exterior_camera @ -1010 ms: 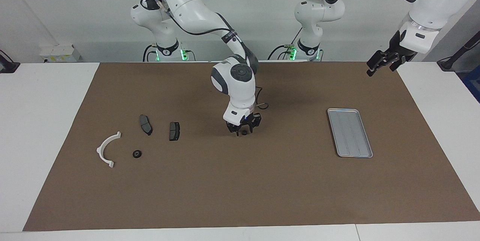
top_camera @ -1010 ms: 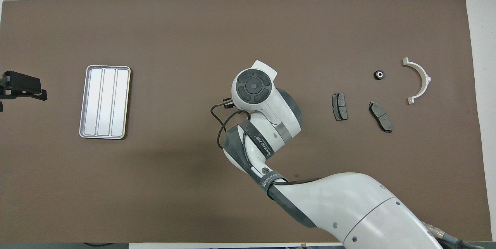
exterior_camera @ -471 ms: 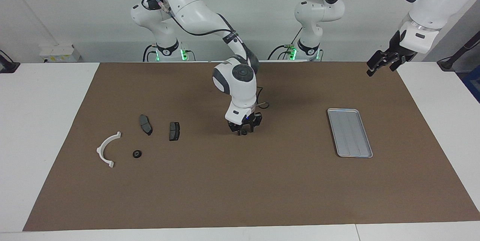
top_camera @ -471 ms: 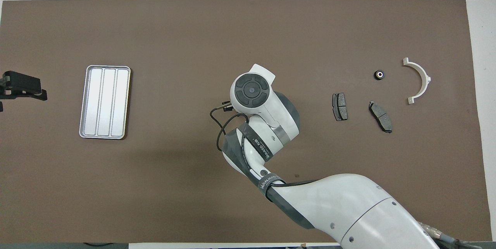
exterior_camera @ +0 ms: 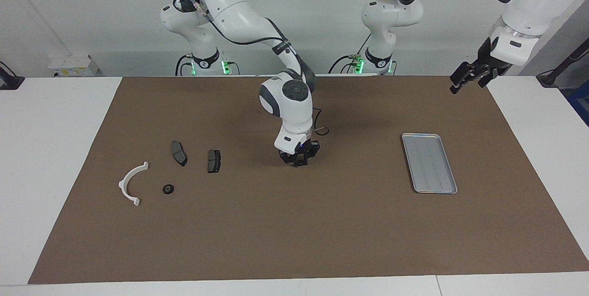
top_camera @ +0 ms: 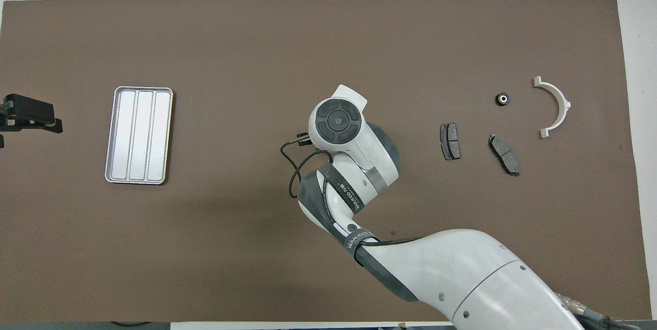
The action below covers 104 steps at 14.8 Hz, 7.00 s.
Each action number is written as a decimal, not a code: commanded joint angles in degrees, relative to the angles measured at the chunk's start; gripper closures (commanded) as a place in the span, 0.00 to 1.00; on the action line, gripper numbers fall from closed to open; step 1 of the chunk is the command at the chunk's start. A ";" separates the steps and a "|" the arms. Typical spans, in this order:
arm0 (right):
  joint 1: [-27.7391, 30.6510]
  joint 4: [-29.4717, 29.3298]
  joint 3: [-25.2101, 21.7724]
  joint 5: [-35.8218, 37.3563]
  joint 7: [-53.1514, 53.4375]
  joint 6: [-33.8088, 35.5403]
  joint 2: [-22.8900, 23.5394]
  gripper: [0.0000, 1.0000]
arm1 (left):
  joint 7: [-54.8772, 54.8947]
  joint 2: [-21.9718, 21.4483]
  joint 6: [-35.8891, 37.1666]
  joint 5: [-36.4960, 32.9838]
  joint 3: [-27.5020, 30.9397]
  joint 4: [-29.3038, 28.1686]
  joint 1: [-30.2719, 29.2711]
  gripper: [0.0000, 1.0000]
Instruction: Place bearing gear from tray to pile
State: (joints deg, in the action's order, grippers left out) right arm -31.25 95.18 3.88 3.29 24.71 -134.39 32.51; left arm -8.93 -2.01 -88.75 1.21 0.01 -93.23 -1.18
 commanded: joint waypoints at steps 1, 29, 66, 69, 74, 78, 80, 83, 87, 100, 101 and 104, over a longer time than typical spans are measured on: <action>0.40 1.06 0.26 -0.30 1.13 -1.31 0.36 0.91 | 0.66 -0.54 0.59 0.90 0.08 -0.28 -0.05 0.00; 31.25 1.57 0.69 -6.10 -29.46 7.31 -7.99 1.00 | 0.58 -0.54 0.59 0.90 0.08 -0.28 -0.05 0.00; 33.19 5.56 0.43 -4.97 -31.31 8.16 -9.65 0.00 | 0.58 -0.54 0.59 0.90 0.08 -0.28 0.04 0.00; 33.71 0.11 0.34 -1.72 -31.39 15.01 -10.88 0.00 | 0.58 -0.54 0.59 0.90 0.08 -0.28 -0.05 0.00; 34.50 -3.69 0.17 -1.01 -31.30 26.27 -18.08 0.00 | 0.58 -0.54 0.59 0.90 0.17 -0.28 -0.05 0.00; 36.35 -2.82 0.25 -1.00 -31.30 31.20 -23.97 0.00 | 0.66 -0.54 0.59 0.90 0.08 -0.28 0.04 0.00; 36.70 -1.06 0.34 -1.00 -31.13 33.31 -26.96 0.00 | 0.66 -0.54 0.59 0.90 0.08 -0.28 -0.05 0.00; 37.84 -0.61 0.25 -1.00 -31.13 36.11 -30.83 0.00 | 0.66 -0.54 0.59 0.90 0.17 -0.28 -0.05 0.00; 38.02 -1.05 0.17 -1.35 -30.52 37.71 -32.68 0.00 | 0.58 -0.54 0.59 0.90 0.08 -0.28 0.04 0.00; 34.17 -1.76 -0.44 -1.53 -26.73 38.85 -36.02 0.00 | 0.66 -0.54 0.59 0.90 0.08 -0.28 0.04 0.00; 33.11 0.59 -3.06 -1.53 -27.00 39.03 -37.51 0.00 | 0.58 -0.54 0.59 0.90 0.17 -0.28 0.04 0.00; 32.75 5.01 -4.31 -1.71 -27.26 36.31 -39.72 0.00 | 0.58 -0.54 0.59 0.90 0.17 -0.28 -0.05 0.00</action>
State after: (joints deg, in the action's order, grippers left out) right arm 2.00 95.91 0.44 1.45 -2.39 -95.76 -4.55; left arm -8.93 -2.02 -88.74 1.21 -0.03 -93.23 -1.18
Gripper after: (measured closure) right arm 0.000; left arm 0.000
